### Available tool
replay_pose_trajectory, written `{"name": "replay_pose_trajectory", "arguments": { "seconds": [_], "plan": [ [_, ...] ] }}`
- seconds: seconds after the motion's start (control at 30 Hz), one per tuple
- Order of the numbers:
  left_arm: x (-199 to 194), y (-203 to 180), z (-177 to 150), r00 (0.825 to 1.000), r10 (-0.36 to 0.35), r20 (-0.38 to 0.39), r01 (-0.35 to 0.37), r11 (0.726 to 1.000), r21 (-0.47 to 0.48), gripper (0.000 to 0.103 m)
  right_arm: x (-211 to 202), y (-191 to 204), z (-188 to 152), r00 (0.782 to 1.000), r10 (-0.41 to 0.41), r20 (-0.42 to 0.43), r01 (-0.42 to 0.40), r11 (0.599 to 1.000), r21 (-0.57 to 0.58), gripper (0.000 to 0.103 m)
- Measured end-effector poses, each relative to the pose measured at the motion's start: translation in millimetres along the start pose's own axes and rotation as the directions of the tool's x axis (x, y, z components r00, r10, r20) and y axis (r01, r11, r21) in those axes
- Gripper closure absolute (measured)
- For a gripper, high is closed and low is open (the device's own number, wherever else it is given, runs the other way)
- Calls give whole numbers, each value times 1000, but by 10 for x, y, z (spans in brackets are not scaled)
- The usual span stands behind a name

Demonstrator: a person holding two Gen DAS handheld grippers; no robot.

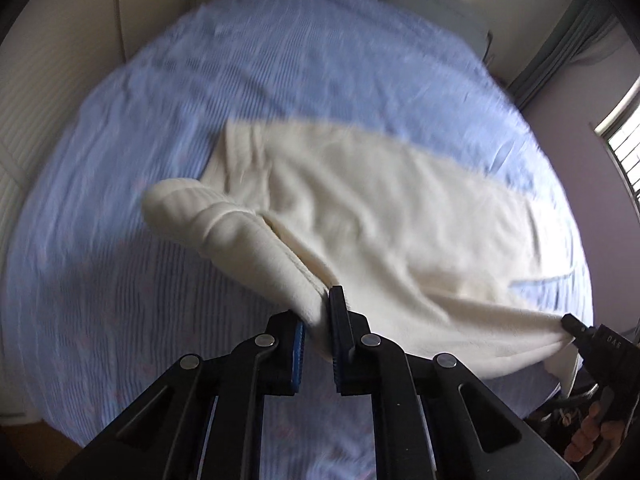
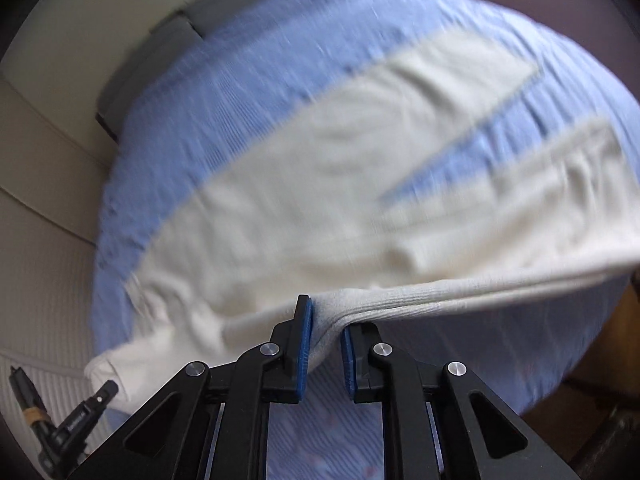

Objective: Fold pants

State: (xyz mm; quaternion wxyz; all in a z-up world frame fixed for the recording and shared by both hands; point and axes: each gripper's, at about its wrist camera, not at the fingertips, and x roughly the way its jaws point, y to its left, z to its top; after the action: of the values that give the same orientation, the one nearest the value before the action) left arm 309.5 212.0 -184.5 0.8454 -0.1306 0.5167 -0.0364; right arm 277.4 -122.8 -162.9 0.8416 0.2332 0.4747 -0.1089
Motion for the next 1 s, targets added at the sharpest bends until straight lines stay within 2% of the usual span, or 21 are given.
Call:
{"name": "replay_pose_trajectory", "arguments": {
  "seconds": [0.13,0.23,0.3,0.43,0.6,0.77,0.9,1.0],
  "plan": [
    [-74,-95,450,997,-9,80,10,1000,-10,91,-47,211,451,997,38,62,-34,998,-59,88],
    [-9,-141,718,995,-5,104,10,999,-47,91,70,496,877,993,63,99,-50,991,-128,88],
    [70,-159,924,993,15,115,-6,997,-81,91,213,605,1085,993,72,94,-56,986,-155,88],
    [333,-163,1283,991,63,115,-49,992,-120,91,690,816,1423,997,75,34,-67,981,-184,88],
    [900,-89,1638,991,126,46,-120,986,-112,91,1397,916,1644,996,57,-71,-69,979,-190,88],
    [1337,53,1830,986,167,-20,-168,976,-137,91,1964,1104,1760,990,17,-141,-51,969,-240,88],
    [1717,155,1922,978,186,-93,-199,967,-157,90,2402,1144,1805,974,-40,-221,-20,965,-262,88],
    [1950,197,1961,968,203,-150,-226,961,-161,87,2563,1174,1805,963,-67,-263,-7,963,-271,81]
  ]
}}
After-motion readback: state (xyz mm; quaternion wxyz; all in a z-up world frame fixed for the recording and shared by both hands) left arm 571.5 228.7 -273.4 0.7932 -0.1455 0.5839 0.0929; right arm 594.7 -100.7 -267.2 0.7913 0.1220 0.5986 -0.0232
